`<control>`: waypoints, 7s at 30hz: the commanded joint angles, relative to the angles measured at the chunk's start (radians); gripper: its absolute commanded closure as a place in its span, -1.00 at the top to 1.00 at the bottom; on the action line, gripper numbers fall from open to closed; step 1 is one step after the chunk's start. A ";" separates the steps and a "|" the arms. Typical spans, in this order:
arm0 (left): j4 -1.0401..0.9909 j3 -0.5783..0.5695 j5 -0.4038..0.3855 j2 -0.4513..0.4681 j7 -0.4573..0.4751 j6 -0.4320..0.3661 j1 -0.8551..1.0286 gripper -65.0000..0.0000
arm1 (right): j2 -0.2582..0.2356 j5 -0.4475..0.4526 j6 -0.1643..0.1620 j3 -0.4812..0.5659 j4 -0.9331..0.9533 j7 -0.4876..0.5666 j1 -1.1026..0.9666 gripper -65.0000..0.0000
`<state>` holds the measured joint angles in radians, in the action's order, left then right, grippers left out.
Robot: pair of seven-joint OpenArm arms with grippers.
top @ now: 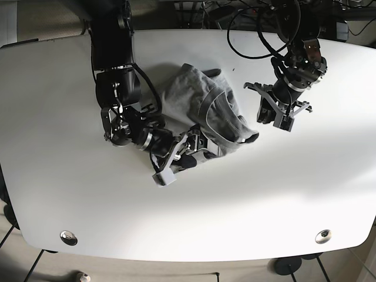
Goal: Fold the T-shirt properly
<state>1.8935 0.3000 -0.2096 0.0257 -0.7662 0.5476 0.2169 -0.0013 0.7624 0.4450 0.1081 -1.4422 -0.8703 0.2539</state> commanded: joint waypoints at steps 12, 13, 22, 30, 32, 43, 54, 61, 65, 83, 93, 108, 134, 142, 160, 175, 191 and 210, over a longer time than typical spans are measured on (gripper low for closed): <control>0.041 -0.299 -0.014 -0.011 0.027 0.147 0.023 -0.83 | -0.196 0.022 0.018 -0.132 -0.055 0.020 -0.098 -0.43; 0.041 -0.330 -0.014 -0.020 0.027 0.147 0.023 -0.83 | -0.197 0.021 0.018 -0.132 -0.064 0.020 -0.112 -0.51; -0.107 -0.427 -0.006 -0.056 0.027 0.141 0.022 -0.83 | -0.200 0.010 0.019 -0.126 0.099 0.107 -0.172 -0.53; -0.113 -0.287 -0.004 0.096 0.024 0.141 0.078 -0.83 | -0.292 0.010 0.019 -0.123 0.191 0.217 -0.166 -0.53; -0.116 -0.264 -0.009 0.128 0.024 0.142 0.083 -0.83 | -0.302 0.015 0.019 -0.124 0.182 0.217 -0.166 -0.53; -0.033 -0.203 -0.012 0.099 0.024 0.148 0.102 -0.83 | -0.254 0.022 0.019 -0.127 -0.297 0.041 -0.270 -0.53; -0.033 -0.146 -0.012 0.098 0.024 0.148 0.100 -0.83 | -0.239 0.019 0.019 -0.124 -0.446 -0.054 -0.531 0.58; -0.033 -0.089 -0.012 0.096 0.024 0.148 0.097 -0.83 | -0.233 0.022 0.021 -0.112 -0.377 -0.054 -0.609 0.66; -0.033 -0.088 -0.012 0.096 0.026 0.148 0.097 -0.83 | -0.200 0.022 0.088 -0.049 -0.289 -0.051 -0.591 0.66; -0.027 -0.054 -0.012 0.096 0.024 0.148 0.091 -0.84 | -0.133 0.022 0.157 -0.018 -0.269 -0.057 -0.528 -0.84; -0.025 -0.035 -0.012 0.110 0.024 0.148 0.052 -0.84 | -0.196 0.021 0.153 0.187 -0.305 -0.129 -0.430 -0.82; 0.034 -0.181 -0.012 0.026 0.024 0.148 0.014 -0.83 | -0.299 0.022 0.160 -0.048 -0.538 -0.129 -0.477 0.39; -0.055 -0.361 -0.011 -0.037 0.027 0.090 0.049 -0.85 | -0.211 0.010 0.150 0.284 0.647 0.659 0.287 -0.50; -0.206 -0.339 -0.007 -0.016 0.092 0.090 0.051 -0.85 | -0.176 -0.206 0.150 0.311 0.846 0.859 0.302 -0.50; -0.676 -0.304 -0.006 0.070 0.092 0.091 -0.449 -0.83 | -0.385 -0.229 0.154 0.146 0.598 0.909 -0.048 -0.51; -0.595 -0.525 -0.011 0.073 0.115 0.091 -0.621 -0.83 | -0.385 -0.240 0.153 -0.124 0.326 0.771 -0.216 -0.51; -0.555 -0.525 -0.004 0.073 0.067 0.084 -0.414 -0.84 | -0.351 -0.240 0.153 0.012 0.539 0.759 -0.029 -0.51; -0.463 -0.546 -0.004 0.085 0.115 -0.228 -0.549 -0.05 | -0.303 -0.231 0.150 0.008 0.107 0.753 -0.408 -0.51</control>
<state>1.4094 -0.2455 -0.2012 0.1192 -0.6659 0.2844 -0.3035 -0.2897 0.5228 0.5926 0.1234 -1.3174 -0.1284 -0.1623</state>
